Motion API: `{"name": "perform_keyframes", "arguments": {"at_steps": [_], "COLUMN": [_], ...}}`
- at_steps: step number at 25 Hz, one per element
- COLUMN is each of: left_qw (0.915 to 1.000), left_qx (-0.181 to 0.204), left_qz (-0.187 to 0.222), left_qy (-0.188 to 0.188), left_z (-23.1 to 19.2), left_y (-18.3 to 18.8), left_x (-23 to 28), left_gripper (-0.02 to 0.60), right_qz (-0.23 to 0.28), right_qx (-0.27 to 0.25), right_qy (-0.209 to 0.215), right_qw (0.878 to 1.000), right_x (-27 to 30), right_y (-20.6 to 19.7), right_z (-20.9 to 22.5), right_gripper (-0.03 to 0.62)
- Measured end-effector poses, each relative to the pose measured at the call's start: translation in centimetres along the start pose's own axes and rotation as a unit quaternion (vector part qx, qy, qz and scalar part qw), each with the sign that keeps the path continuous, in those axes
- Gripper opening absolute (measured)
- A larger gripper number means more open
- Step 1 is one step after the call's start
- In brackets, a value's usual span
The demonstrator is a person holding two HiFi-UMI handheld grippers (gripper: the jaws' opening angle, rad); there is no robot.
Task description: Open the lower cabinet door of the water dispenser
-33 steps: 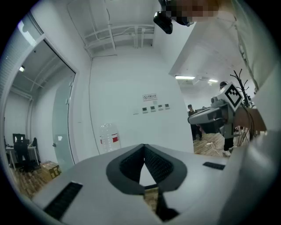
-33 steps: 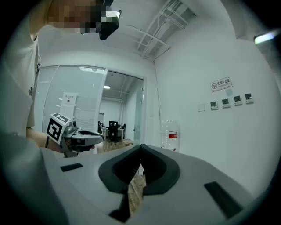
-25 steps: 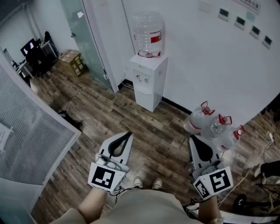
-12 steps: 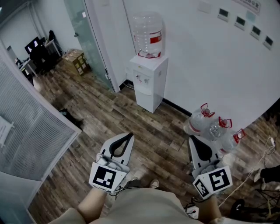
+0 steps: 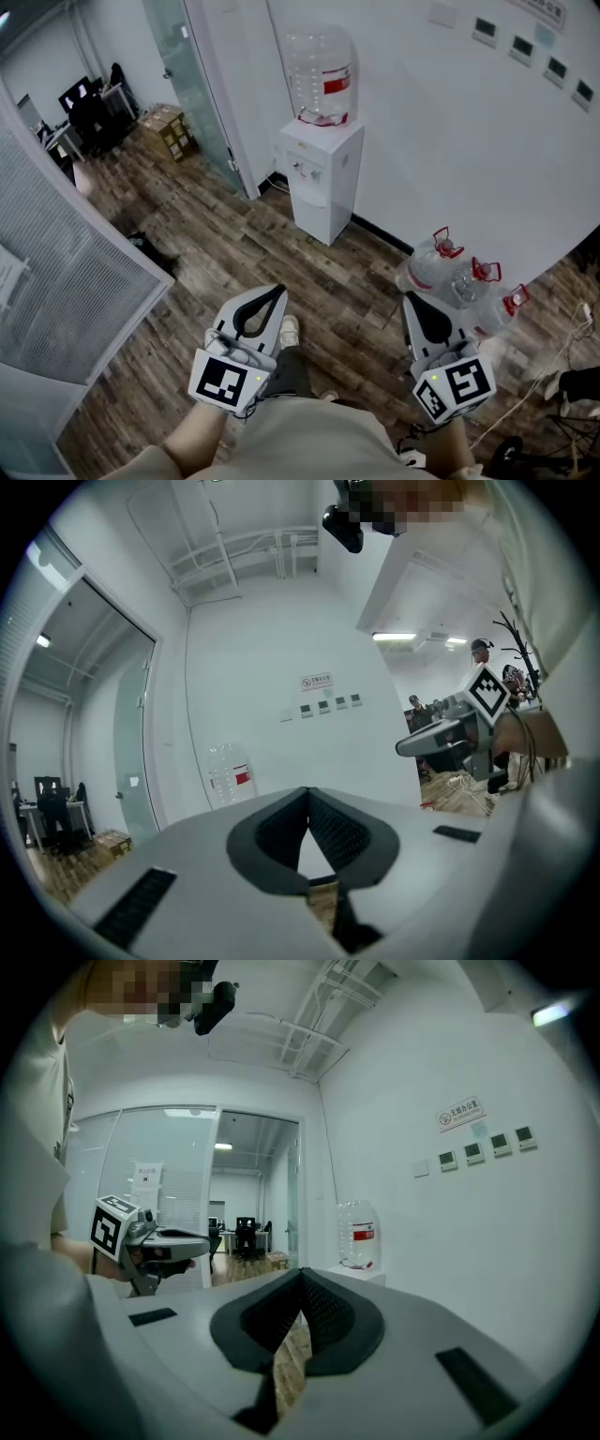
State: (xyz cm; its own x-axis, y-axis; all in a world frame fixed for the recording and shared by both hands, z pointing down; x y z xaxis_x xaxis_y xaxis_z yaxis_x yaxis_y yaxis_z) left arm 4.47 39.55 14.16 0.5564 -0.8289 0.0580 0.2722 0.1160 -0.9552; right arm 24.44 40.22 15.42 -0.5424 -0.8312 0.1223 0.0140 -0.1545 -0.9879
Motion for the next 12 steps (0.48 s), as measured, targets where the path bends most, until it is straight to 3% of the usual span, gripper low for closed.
{"name": "perform_keyframes", "arguments": {"at_steps": [6, 12], "left_qw": [1.0, 1.0], "left_qx": [0.001, -0.009], "left_qz": [0.001, -0.002], "left_qy": [-0.004, -0.002], "left_z": [-2.6, -7.8], "left_y": [-1.9, -4.0], "left_x": [2.9, 6.8], "left_gripper": [0.006, 0.005], "right_qz": [-0.007, -0.03], "right_qx": [0.006, 0.012], "right_qy": [0.0, -0.008], "right_qw": [1.0, 0.999], "right_x": [4.0, 11.0], "right_y": [-0.9, -1.5], "right_z": [1.1, 2.6], "right_gripper": [0.006, 0.006]}}
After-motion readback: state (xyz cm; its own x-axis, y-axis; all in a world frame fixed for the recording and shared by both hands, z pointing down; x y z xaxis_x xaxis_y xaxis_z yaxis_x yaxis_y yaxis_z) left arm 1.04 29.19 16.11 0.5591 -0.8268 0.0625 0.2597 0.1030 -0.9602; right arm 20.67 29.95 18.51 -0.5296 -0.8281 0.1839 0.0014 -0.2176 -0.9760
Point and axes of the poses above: the fingertips, and each gripper's own axes: x forward along the fingers, z to its right, y out of its top, the point moved 2 cm from there along -x, backward along the fingers, and after that the axes turned 5 degrees about x, right-handed, at the moved point
